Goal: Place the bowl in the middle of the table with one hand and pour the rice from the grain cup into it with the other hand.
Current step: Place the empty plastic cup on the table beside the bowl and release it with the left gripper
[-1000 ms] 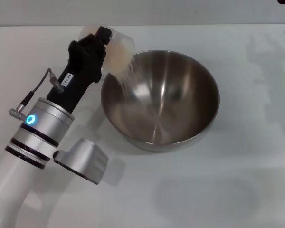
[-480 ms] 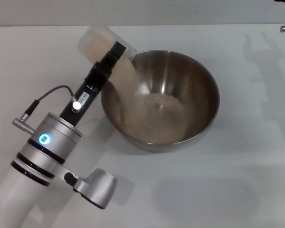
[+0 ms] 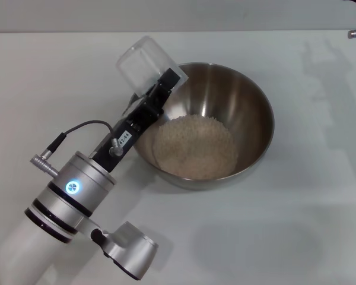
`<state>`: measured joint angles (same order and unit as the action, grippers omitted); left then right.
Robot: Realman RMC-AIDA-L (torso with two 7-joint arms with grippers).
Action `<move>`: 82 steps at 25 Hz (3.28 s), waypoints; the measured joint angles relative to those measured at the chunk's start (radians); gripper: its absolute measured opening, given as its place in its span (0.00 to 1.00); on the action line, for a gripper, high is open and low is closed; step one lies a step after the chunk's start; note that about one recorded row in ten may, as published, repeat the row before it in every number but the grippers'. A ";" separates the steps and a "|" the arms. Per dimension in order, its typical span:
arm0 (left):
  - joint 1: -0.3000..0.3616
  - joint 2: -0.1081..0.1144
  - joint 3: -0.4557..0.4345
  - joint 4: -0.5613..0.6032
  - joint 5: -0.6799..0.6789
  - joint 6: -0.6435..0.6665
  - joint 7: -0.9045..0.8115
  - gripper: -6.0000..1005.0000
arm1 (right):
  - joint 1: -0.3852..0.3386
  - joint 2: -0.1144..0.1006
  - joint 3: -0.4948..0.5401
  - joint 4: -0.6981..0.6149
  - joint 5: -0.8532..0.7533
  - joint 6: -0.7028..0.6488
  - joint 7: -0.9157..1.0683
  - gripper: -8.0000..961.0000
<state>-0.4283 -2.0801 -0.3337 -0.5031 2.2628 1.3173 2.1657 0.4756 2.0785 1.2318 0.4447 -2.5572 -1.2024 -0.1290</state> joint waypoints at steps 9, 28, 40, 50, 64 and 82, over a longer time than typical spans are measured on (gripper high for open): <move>-0.003 0.000 -0.034 -0.011 -0.005 0.007 0.002 0.03 | 0.002 0.000 0.002 -0.003 0.002 -0.003 -0.001 0.46; 0.007 0.002 -0.044 -0.012 0.004 -0.011 -0.098 0.02 | 0.011 0.000 0.003 -0.019 0.005 -0.005 -0.001 0.46; 0.073 0.005 -0.220 -0.080 0.000 -0.008 -0.642 0.03 | 0.011 0.000 0.003 -0.020 0.006 -0.005 0.001 0.46; 0.094 0.008 -0.440 -0.078 -0.130 -0.142 -1.355 0.05 | 0.011 0.000 0.003 -0.015 0.005 -0.005 0.003 0.46; 0.063 0.008 -0.489 -0.015 -0.157 -0.394 -1.851 0.08 | 0.008 0.000 0.003 -0.014 0.000 -0.005 0.005 0.46; 0.043 0.003 -0.479 0.047 -0.149 -0.484 -1.950 0.14 | 0.002 0.000 0.003 -0.016 0.000 -0.006 0.006 0.46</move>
<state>-0.3849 -2.0772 -0.8130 -0.4563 2.1140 0.8336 0.2155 0.4780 2.0785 1.2348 0.4290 -2.5572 -1.2088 -0.1228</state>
